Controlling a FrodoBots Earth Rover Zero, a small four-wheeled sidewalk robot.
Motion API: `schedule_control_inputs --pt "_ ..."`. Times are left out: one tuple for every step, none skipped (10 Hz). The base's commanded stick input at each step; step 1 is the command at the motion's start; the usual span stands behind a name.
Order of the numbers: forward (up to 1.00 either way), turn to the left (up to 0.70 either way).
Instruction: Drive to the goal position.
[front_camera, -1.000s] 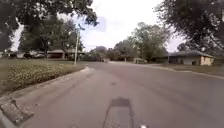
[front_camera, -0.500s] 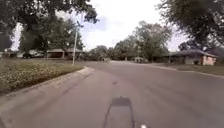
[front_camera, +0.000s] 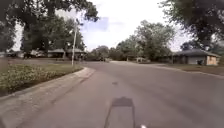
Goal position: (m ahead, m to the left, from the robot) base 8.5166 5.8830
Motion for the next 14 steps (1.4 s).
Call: schedule_control_inputs --pt "1.0 0.01" --pt "1.0 0.03" --pt "1.0 0.12" --pt "1.0 0.18" --pt "1.0 0.21" --pt "1.0 0.23" --pt "1.0 0.21" --pt "1.0 0.11" --pt "1.0 0.02" --pt "1.0 0.0" --pt "1.0 0.0" --pt "1.0 0.0" --pt "1.0 0.0" --pt "1.0 0.0"
